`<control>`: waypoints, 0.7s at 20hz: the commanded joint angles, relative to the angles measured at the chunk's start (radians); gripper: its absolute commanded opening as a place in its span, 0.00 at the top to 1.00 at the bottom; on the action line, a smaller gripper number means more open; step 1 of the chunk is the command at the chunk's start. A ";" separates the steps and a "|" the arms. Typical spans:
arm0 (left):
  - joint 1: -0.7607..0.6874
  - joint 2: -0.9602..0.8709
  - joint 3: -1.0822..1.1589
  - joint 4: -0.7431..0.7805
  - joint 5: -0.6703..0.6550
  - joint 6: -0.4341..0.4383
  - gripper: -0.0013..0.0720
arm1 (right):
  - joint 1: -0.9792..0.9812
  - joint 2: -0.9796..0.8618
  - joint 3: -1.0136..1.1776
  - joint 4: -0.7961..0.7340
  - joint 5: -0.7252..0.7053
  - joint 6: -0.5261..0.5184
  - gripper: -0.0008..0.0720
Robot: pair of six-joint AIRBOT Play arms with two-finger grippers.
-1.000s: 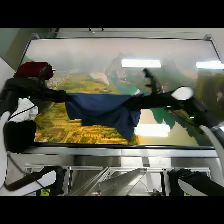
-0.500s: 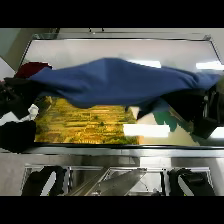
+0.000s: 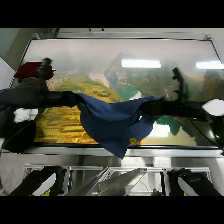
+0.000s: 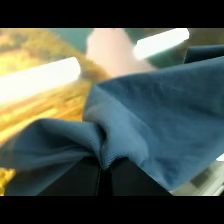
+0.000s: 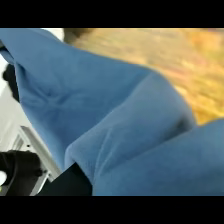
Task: Fold the shirts.
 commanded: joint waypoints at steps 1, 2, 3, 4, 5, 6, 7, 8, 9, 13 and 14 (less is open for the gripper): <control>-0.024 -0.386 0.097 -0.003 -0.043 0.087 0.96 | 0.021 -0.250 -0.065 0.022 -0.186 -0.067 0.80; -0.014 -0.493 0.174 -0.002 -0.031 0.087 0.96 | 0.014 -0.323 -0.051 0.039 -0.236 -0.099 0.84; 0.001 -0.578 0.258 -0.003 -0.014 0.087 0.96 | -0.005 -0.390 -0.016 0.048 -0.253 -0.124 0.88; 0.017 -0.653 0.356 -0.003 0.017 0.085 0.92 | -0.029 -0.445 0.033 0.048 -0.245 -0.138 0.86; 0.037 -0.701 0.436 -0.003 0.048 0.074 0.42 | -0.062 -0.491 0.095 0.047 -0.219 -0.139 0.83; 0.059 -0.735 0.513 -0.002 0.089 0.021 0.02 | -0.099 -0.518 0.152 0.047 -0.178 -0.139 0.69; 0.081 -0.752 0.575 -0.003 0.146 -0.011 0.02 | -0.142 -0.528 0.209 0.047 -0.122 -0.139 0.59; 0.102 -0.753 0.618 -0.002 0.203 -0.040 0.02 | -0.181 -0.528 0.256 0.039 -0.068 -0.139 0.59; 0.119 -0.745 0.646 -0.001 0.261 -0.065 0.02 | -0.225 -0.524 0.301 0.011 0.000 -0.138 0.57; 0.107 -0.592 0.456 0.006 0.354 -0.109 0.02 | -0.346 -0.492 0.337 -0.262 0.169 -0.043 0.35; 0.081 -0.528 0.341 0.021 0.352 -0.127 0.02 | -0.361 -0.492 0.326 -0.299 0.212 -0.026 0.35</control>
